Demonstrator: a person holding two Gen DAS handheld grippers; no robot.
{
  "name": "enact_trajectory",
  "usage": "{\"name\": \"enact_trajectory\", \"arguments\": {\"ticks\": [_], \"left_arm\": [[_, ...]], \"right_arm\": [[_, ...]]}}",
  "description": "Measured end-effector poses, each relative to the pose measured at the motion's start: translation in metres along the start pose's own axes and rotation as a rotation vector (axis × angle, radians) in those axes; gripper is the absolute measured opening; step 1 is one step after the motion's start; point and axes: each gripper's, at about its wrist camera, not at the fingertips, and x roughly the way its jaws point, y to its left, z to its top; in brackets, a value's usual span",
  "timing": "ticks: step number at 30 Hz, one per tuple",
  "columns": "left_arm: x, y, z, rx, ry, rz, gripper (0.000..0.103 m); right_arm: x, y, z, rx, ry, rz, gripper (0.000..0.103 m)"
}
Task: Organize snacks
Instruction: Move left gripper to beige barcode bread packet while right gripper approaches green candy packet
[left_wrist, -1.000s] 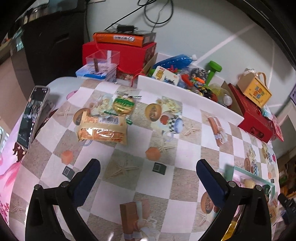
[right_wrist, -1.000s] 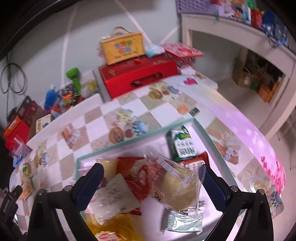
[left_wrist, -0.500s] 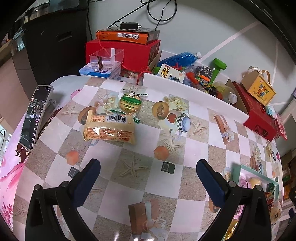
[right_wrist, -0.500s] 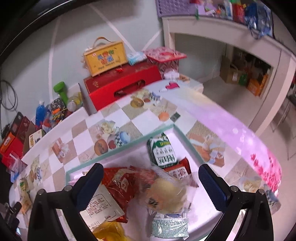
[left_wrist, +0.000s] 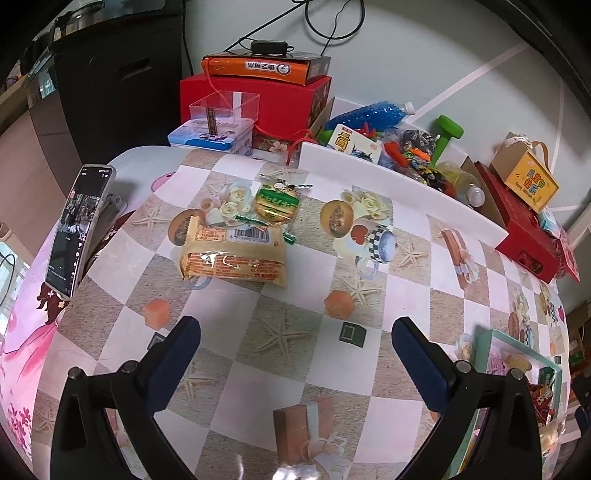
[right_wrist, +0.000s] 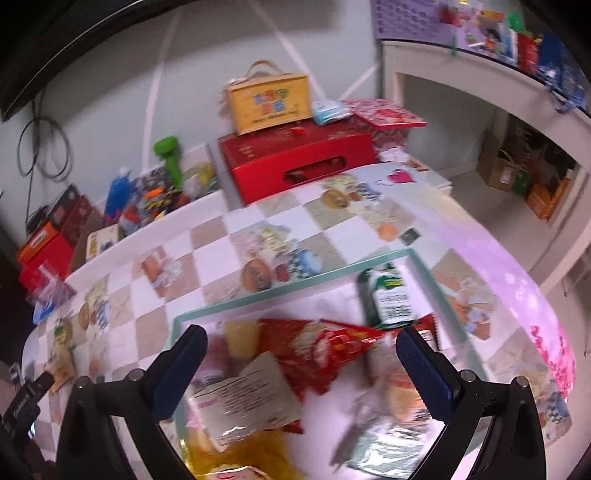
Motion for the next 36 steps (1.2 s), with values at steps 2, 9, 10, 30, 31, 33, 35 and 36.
{"name": "enact_trajectory", "arguments": {"ticks": [2,9,10,30,31,33,35,36], "left_arm": [[0.001,0.002,0.001,-0.002,0.005,0.003,0.103],[0.007,0.020,0.007,-0.016,0.012,0.024,0.103],[0.010,0.025,0.009,-0.022,0.012,0.024,0.103],[0.078,0.056,0.030,-0.071,0.066,0.001,0.102],[0.080,0.056,0.031,-0.069,0.065,-0.001,0.101],[0.085,0.055,0.034,-0.055,0.065,0.003,0.098],[0.088,0.052,0.037,-0.027,0.061,0.023,0.093],[0.089,0.053,0.037,-0.021,0.060,0.028,0.091]], "right_arm": [[0.002,0.013,-0.003,-0.022,0.011,0.032,0.103],[0.009,0.079,-0.010,-0.122,0.070,0.214,0.103],[0.012,0.088,-0.011,-0.137,0.081,0.236,0.103],[0.105,0.230,-0.023,-0.311,0.320,0.428,0.103],[0.107,0.235,-0.022,-0.318,0.321,0.429,0.103],[0.112,0.248,-0.019,-0.332,0.325,0.442,0.103],[0.116,0.262,-0.015,-0.340,0.332,0.462,0.103],[0.118,0.268,-0.014,-0.344,0.335,0.467,0.103]]}}
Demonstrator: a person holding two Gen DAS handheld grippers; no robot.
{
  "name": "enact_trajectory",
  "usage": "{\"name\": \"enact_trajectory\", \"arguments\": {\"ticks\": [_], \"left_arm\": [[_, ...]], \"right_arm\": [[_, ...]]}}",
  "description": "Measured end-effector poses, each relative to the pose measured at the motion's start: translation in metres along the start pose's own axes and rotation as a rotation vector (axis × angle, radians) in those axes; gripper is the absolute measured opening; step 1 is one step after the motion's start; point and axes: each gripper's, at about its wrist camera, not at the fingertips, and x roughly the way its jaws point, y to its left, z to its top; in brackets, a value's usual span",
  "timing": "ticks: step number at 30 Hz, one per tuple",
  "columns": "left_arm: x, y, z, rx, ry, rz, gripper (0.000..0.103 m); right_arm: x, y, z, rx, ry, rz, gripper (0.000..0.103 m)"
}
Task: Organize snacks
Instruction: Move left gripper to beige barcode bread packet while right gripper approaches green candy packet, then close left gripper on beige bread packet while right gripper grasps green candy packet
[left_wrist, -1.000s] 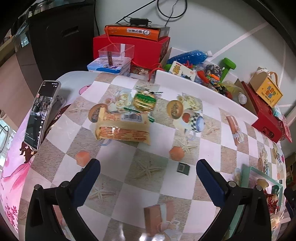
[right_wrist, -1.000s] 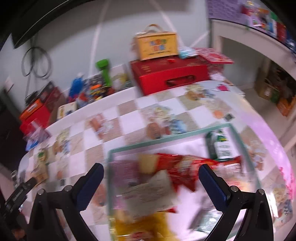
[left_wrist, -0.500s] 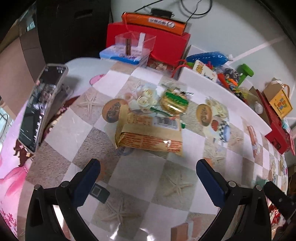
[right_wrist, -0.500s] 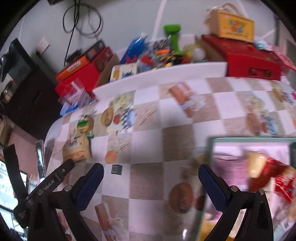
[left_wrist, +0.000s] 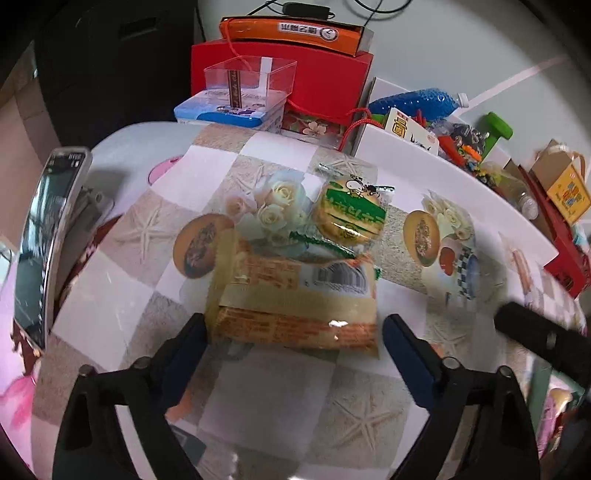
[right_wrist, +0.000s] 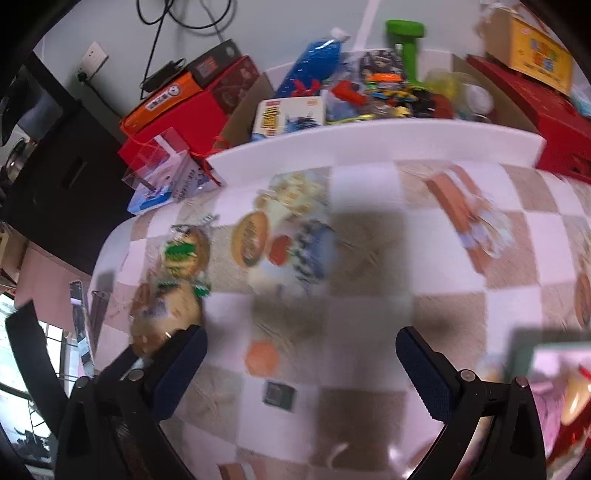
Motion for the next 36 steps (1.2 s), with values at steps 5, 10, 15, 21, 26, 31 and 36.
{"name": "enact_trajectory", "arguments": {"ticks": [5,10,15,21,26,31,36], "left_arm": [[0.001,0.016,0.002,-0.035,-0.013,-0.013,0.090],[0.001,0.033,0.000,-0.062,-0.026,-0.018,0.090],[0.002,0.042,-0.001,-0.077,-0.031,-0.036,0.089],[0.000,0.050,-0.003,-0.099,-0.037,-0.030,0.088],[-0.001,0.056,-0.005,-0.113,-0.046,-0.020,0.088],[0.000,0.057,-0.005,-0.107,-0.046,-0.020,0.088],[0.001,0.056,-0.005,-0.107,-0.043,-0.015,0.087]], "right_arm": [[0.018,0.027,0.020,-0.046,0.007,0.026,0.103],[0.037,0.054,0.033,-0.084,0.017,0.041,0.103],[0.059,0.079,0.038,-0.109,0.034,0.050,0.103],[0.080,0.108,0.040,-0.165,0.036,0.005,0.100],[0.090,0.121,0.039,-0.204,0.030,-0.055,0.092],[0.091,0.127,0.037,-0.256,0.022,-0.098,0.073],[0.087,0.124,0.033,-0.260,0.036,-0.097,0.056]]}}
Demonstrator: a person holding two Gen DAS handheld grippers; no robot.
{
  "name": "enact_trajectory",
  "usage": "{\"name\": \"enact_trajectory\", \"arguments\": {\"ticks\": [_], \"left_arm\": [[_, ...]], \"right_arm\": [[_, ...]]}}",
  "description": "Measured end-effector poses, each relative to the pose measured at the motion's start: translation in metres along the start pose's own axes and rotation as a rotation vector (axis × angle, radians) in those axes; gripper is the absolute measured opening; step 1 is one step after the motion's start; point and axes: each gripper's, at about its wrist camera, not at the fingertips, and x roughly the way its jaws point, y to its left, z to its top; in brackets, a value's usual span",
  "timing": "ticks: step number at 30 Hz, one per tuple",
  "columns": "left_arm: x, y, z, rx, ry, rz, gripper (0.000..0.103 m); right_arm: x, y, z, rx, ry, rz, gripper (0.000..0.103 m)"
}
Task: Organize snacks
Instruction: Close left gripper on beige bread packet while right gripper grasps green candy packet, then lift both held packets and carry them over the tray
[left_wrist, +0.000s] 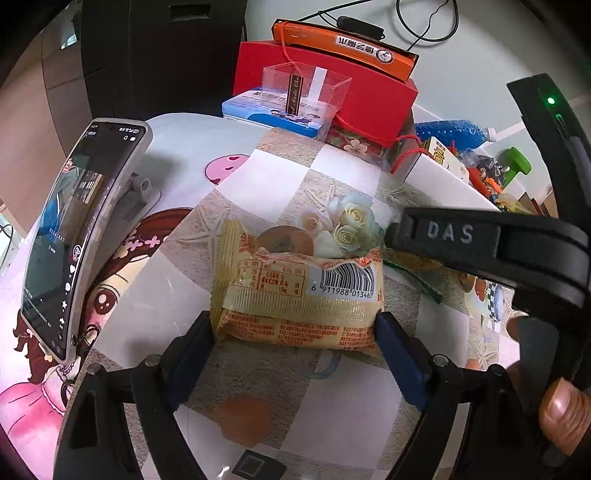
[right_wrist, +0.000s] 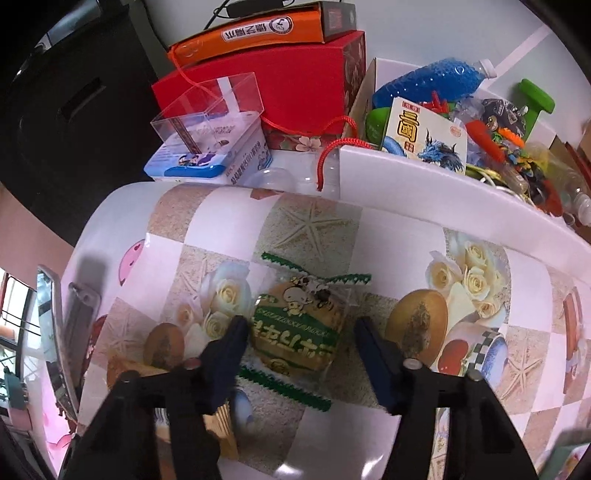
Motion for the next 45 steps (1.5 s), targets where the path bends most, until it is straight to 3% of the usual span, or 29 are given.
{"name": "enact_trajectory", "arguments": {"ticks": [6,9,13,21,34,45], "left_arm": [[0.000,-0.002,0.001,0.000,0.005,-0.008,0.081],[0.000,-0.004,0.000,0.012,0.007,-0.022,0.070],[-0.003,-0.009,-0.004,0.020,0.015,-0.037,0.064],[-0.015,-0.023,-0.014,0.027,0.034,-0.060,0.062],[-0.043,-0.041,-0.032,0.031,0.051,-0.086,0.061],[-0.091,-0.069,-0.053,0.063,0.005,-0.116,0.061]], "right_arm": [[-0.006,-0.004,-0.009,-0.014,0.016,-0.008,0.054],[-0.010,-0.011,-0.018,-0.013,0.024,-0.013,0.054],[-0.017,-0.021,-0.029,-0.005,0.034,-0.015,0.053],[-0.044,-0.044,-0.056,0.030,0.023,-0.001,0.053],[-0.110,-0.079,-0.101,0.140,-0.067,0.026,0.053],[-0.171,-0.112,-0.162,0.250,-0.165,-0.015,0.053]]}}
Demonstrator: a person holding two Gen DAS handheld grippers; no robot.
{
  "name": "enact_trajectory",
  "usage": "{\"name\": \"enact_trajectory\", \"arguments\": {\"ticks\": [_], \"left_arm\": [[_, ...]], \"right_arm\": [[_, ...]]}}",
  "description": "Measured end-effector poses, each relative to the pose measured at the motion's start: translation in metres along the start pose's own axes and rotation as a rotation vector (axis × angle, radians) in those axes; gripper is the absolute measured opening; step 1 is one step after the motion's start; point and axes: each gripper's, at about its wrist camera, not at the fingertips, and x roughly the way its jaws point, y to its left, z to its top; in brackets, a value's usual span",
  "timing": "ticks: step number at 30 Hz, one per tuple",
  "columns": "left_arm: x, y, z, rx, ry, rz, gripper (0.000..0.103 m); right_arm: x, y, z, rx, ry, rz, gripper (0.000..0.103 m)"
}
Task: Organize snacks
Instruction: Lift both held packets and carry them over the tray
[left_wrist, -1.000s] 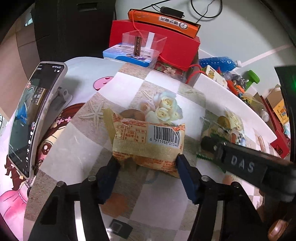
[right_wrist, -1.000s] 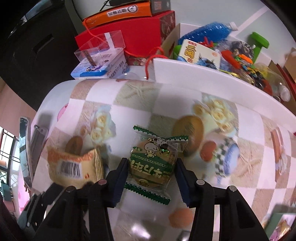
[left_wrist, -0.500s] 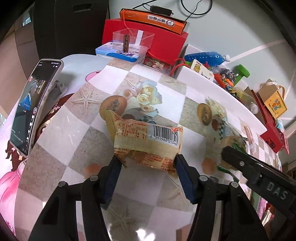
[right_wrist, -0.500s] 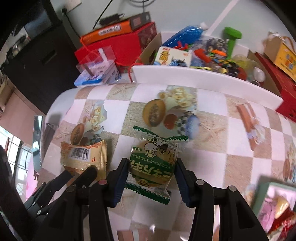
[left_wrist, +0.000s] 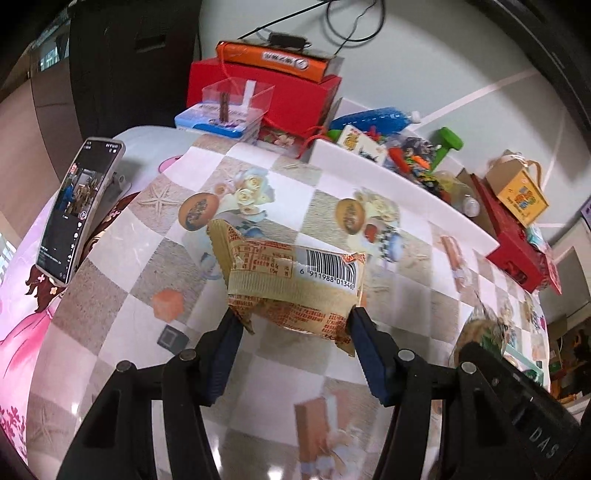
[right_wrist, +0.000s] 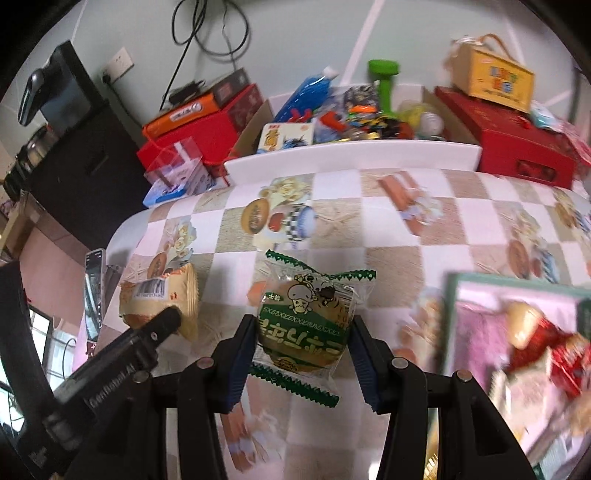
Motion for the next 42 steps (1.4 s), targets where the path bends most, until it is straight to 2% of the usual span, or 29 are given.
{"name": "enact_trajectory", "arguments": {"ticks": [8,16,26,32,38,42], "left_arm": [[-0.033,-0.024,-0.017,0.032,-0.049,-0.027,0.061],[-0.061,-0.049,-0.036,0.079,-0.094,-0.059,0.061],[-0.085,-0.083,-0.058,0.189,-0.139,-0.096,0.061],[-0.088,-0.102,-0.073,0.246,-0.116,-0.150,0.061],[-0.089,-0.148,-0.098,0.383,-0.093,-0.203,0.061],[-0.077,-0.184,-0.118,0.475,-0.031,-0.271,0.061]], "right_arm": [[-0.035,-0.028,-0.026,0.065,-0.044,-0.041,0.053],[-0.064,-0.041,-0.044,0.091,-0.088,-0.048,0.053],[-0.087,-0.080,-0.066,0.172,-0.103,-0.087,0.053],[-0.102,-0.128,-0.079,0.266,-0.101,-0.145,0.053],[-0.115,-0.172,-0.090,0.354,-0.102,-0.209,0.053],[-0.118,-0.192,-0.095,0.394,-0.095,-0.225,0.053]]}}
